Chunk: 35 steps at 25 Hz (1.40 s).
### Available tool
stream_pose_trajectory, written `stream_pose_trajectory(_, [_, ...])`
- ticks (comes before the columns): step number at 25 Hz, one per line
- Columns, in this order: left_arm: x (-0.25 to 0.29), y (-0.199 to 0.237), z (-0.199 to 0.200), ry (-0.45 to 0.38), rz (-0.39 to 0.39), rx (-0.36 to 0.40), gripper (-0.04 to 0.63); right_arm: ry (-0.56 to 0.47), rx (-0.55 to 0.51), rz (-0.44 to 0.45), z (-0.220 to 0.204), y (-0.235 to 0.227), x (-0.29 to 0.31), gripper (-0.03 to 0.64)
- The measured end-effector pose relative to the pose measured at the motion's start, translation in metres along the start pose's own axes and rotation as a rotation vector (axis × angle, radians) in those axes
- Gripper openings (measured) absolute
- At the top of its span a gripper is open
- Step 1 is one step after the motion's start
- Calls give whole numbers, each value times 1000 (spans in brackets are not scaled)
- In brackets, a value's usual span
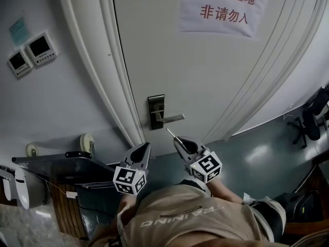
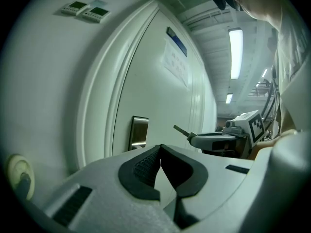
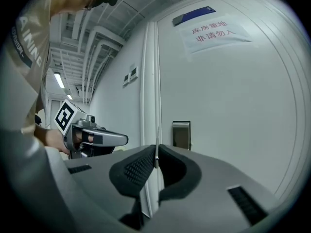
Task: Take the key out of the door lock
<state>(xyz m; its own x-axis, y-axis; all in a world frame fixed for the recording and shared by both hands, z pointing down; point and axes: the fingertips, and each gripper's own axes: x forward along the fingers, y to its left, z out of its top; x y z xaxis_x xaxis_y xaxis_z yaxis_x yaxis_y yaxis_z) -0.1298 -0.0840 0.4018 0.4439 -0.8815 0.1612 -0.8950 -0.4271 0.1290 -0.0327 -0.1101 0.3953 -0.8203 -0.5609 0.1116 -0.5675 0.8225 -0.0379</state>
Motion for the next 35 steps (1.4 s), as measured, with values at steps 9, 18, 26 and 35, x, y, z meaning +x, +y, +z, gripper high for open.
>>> stream_pose_trajectory(9, [-53, 16, -25, 1, 31, 2, 6, 13, -14, 69, -12, 52, 26, 18])
stream_pose_trajectory(18, [-67, 41, -42, 9, 20, -49, 6, 40, -11, 14, -22, 72, 31, 18])
stream_pose_trajectory(26, [-42, 25, -31, -27, -25, -37, 6, 78, -21, -47, -39, 48, 8, 18])
stream_pose_trajectory(35, [-33, 4, -51, 99, -18, -67, 6, 13, -34, 34, -15, 48, 14, 18])
